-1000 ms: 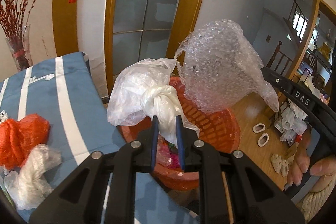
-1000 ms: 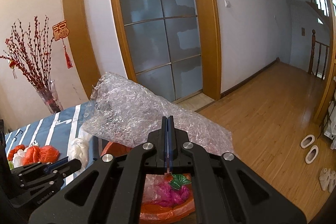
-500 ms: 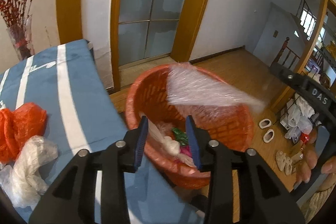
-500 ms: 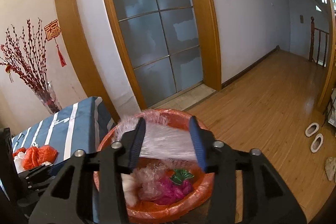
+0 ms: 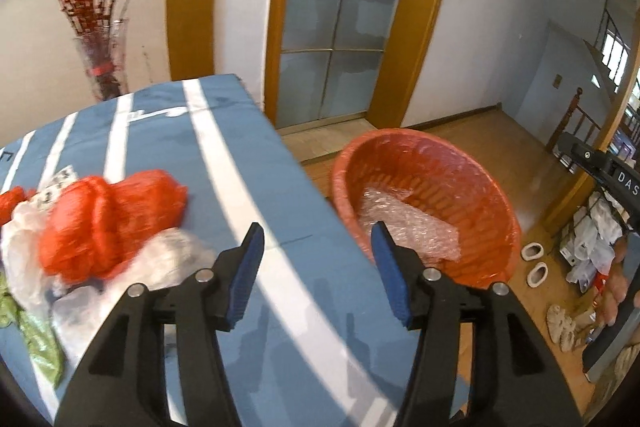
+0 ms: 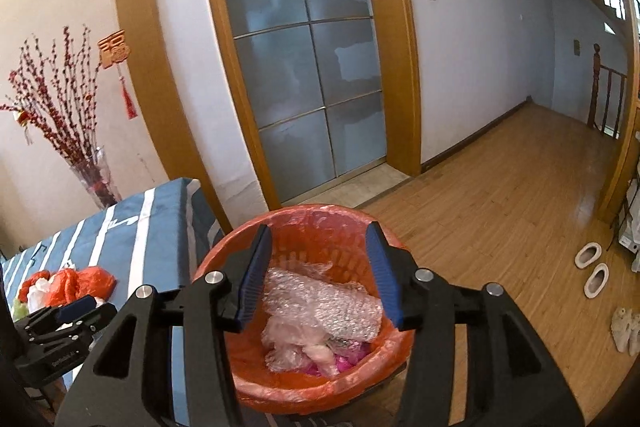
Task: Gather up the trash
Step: 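Move both tools back to the table and grasp the clear bag with the right tool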
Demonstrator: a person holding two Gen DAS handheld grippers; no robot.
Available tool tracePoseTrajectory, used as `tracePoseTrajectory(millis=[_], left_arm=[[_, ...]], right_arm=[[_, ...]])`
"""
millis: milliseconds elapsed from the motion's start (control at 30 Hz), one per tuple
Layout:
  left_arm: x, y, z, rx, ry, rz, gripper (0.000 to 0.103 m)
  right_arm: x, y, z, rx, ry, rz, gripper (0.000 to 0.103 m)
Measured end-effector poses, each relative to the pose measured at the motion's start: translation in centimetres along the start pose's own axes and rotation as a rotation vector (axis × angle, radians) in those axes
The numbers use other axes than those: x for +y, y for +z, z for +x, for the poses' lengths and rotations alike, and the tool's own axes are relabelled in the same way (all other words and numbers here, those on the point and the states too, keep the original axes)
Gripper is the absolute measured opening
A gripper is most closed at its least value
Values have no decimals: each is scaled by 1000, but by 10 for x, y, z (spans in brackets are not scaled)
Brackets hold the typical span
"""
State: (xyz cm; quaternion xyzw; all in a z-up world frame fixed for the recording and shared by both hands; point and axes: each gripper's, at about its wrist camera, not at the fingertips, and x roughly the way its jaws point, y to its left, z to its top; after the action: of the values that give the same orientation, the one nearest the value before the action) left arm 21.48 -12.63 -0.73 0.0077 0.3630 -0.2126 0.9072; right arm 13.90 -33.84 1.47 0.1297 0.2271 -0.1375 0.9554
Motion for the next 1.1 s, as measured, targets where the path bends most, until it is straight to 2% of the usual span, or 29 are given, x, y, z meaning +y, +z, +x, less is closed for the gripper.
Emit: tracePoseTrajectory(millis=[267, 533, 800, 1100], left_arm=[[47, -12, -33, -28, 75, -45, 60], [110, -31, -72, -74, 202, -101, 63], [187, -48, -112, -106, 350, -209, 64], [245, -72, -141, -121, 442, -319, 68]], right_arm=[[44, -5, -4, 19, 62, -64, 50], [99, -20, -2, 62, 151, -132, 50], [173, -49, 3, 130, 268, -221, 50], [244, -93, 19, 259, 368, -276, 50]])
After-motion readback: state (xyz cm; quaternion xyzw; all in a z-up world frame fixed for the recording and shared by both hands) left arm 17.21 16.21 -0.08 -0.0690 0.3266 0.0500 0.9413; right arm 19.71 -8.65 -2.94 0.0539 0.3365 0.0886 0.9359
